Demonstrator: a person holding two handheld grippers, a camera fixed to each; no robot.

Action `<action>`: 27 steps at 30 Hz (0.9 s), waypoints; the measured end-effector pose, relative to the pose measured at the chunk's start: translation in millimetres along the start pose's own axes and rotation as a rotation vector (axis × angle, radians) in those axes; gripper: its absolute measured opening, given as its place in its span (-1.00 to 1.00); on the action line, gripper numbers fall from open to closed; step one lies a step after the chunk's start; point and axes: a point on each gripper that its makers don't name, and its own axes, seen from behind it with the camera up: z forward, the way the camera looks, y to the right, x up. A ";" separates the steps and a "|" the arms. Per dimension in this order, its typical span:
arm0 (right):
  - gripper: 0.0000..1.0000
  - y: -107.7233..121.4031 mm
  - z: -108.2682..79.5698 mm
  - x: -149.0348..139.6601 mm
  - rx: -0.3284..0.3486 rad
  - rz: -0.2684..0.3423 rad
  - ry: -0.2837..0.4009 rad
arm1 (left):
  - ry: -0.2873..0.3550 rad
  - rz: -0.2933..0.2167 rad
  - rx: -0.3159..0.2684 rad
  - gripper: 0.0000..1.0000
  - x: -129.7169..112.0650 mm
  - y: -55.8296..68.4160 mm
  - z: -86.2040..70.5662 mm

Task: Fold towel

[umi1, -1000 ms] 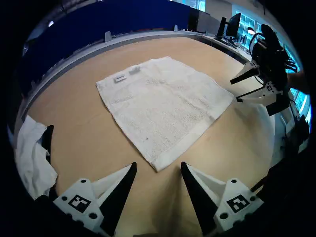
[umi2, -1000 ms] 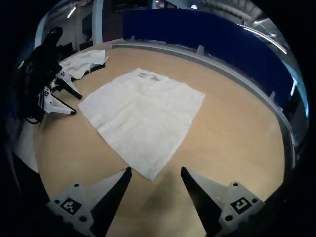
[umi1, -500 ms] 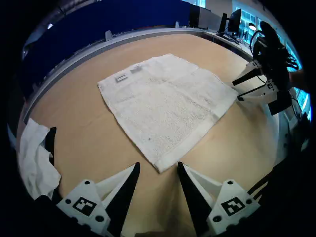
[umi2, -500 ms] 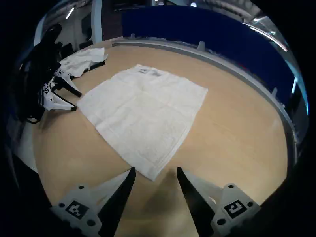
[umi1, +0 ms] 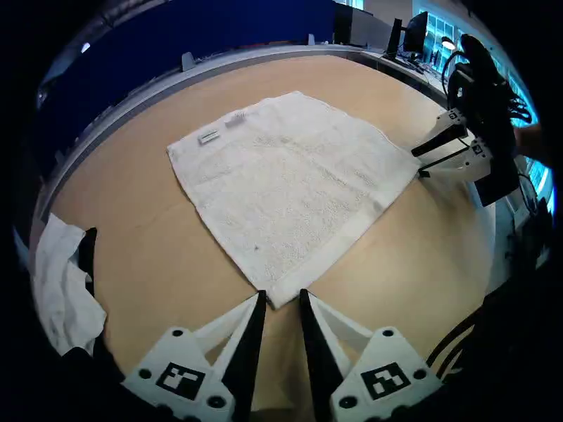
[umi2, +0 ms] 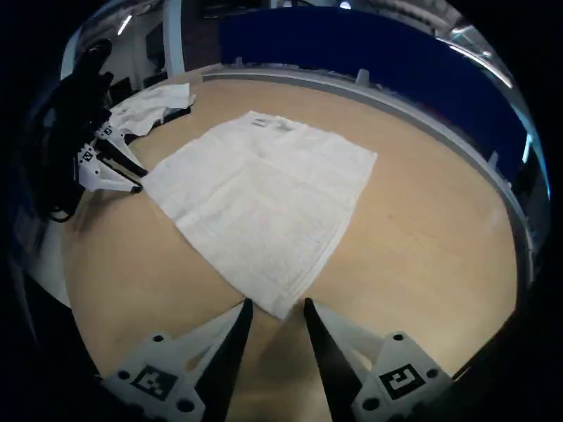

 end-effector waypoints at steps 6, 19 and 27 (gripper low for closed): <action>-0.44 2.4 -0.3 -0.5 -0.007 0.006 -0.003 | -0.002 -0.005 0.016 -0.71 -0.7 -2.0 2.5; -0.86 5.9 -3.4 5.5 -0.024 0.020 0.017 | -0.005 -0.031 0.026 -0.83 -1.6 0.8 -0.2; -0.88 4.8 -6.3 3.2 -0.011 0.034 0.019 | -0.004 -0.042 0.028 -0.83 -3.4 0.7 -3.2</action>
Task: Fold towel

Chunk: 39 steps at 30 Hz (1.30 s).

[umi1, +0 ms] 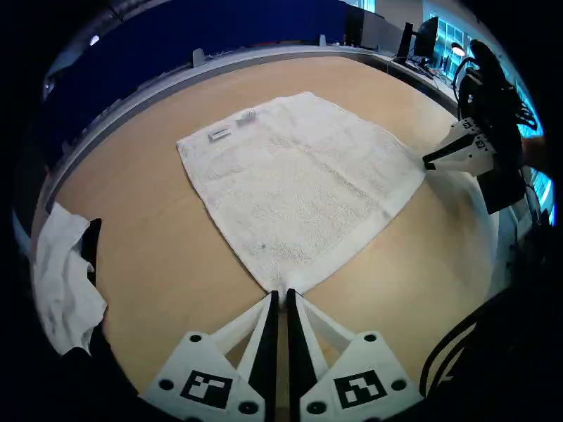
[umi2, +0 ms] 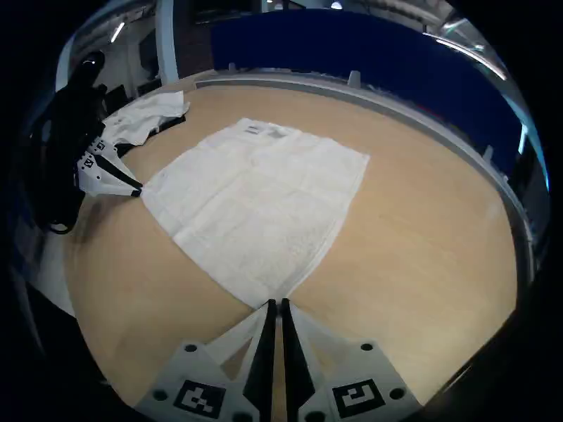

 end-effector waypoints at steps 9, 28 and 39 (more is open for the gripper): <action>-0.89 0.9 -6.2 8.5 0.001 -0.007 0.013 | 0.010 -0.004 -0.001 -0.84 7.0 1.7 -5.8; -0.89 -3.7 -59.9 49.5 0.013 -0.025 0.069 | 0.062 -0.076 0.007 -0.84 36.3 7.2 -54.6; -0.89 -13.9 -91.7 58.8 0.033 -0.039 0.065 | 0.075 -0.109 -0.002 -0.84 37.6 19.0 -87.8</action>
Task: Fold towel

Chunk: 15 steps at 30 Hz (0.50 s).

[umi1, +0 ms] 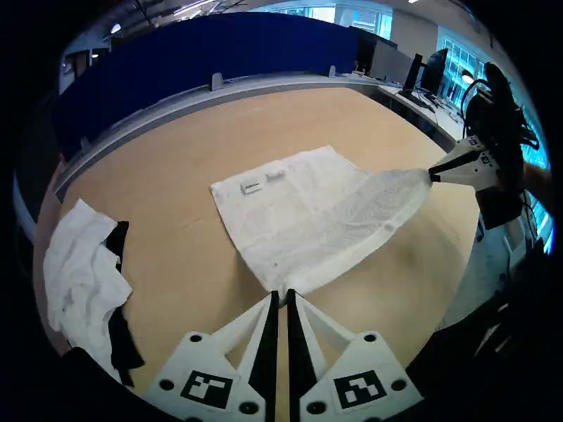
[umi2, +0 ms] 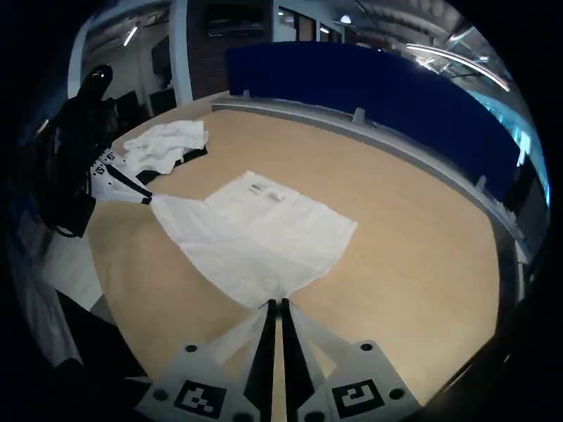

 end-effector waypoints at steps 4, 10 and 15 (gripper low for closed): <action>-0.89 0.3 0.2 -1.3 0.000 0.003 -0.006 | -0.002 -0.008 -0.002 -0.84 -2.4 2.4 0.0; -0.89 6.1 3.8 3.6 -0.002 0.005 -0.003 | 0.008 -0.018 0.006 -0.84 4.9 -0.5 2.7; -0.89 17.0 9.3 13.0 -0.009 -0.011 0.002 | 0.023 -0.015 0.013 -0.84 19.2 -7.9 7.9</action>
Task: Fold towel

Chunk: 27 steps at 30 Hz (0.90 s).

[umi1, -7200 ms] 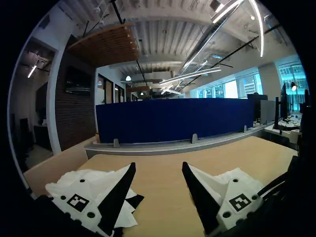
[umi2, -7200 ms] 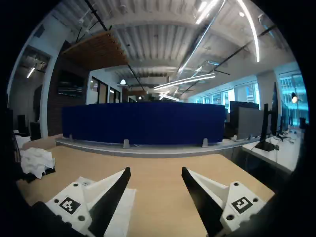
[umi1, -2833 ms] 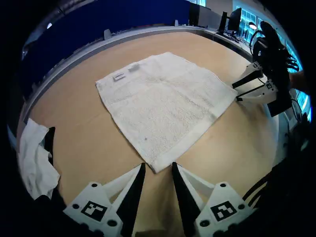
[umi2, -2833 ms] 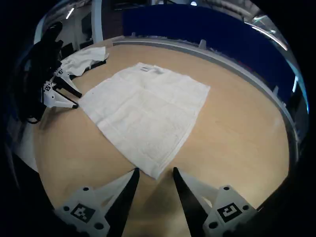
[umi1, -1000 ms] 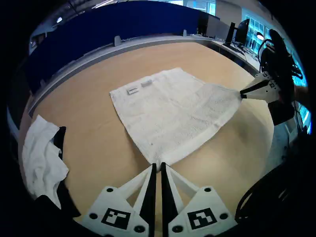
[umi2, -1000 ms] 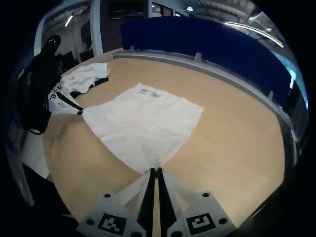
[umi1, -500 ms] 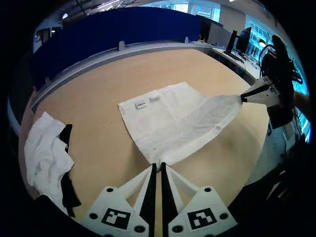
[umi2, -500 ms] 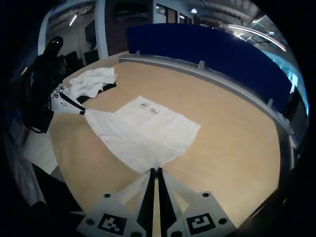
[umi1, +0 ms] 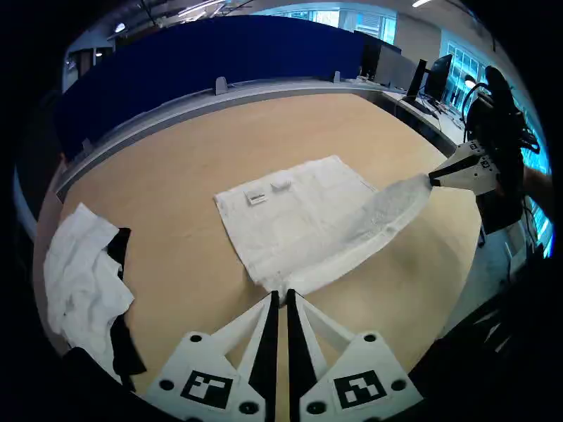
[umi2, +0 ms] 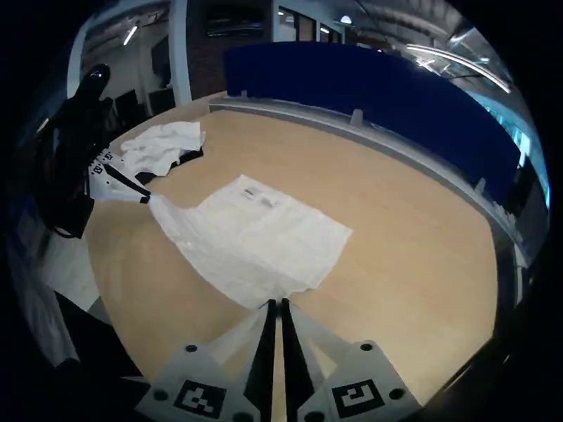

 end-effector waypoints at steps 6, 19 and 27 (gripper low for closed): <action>-0.89 17.1 13.4 17.5 -0.011 -0.010 0.014 | 0.014 0.003 0.017 -0.84 21.5 -15.6 12.4; -0.89 58.3 53.3 52.4 -0.042 -0.003 0.026 | 0.023 0.020 0.036 -0.84 64.3 -49.2 53.3; -0.89 72.6 70.7 56.3 -0.050 0.021 0.017 | 0.015 0.020 0.035 -0.84 73.0 -58.5 75.6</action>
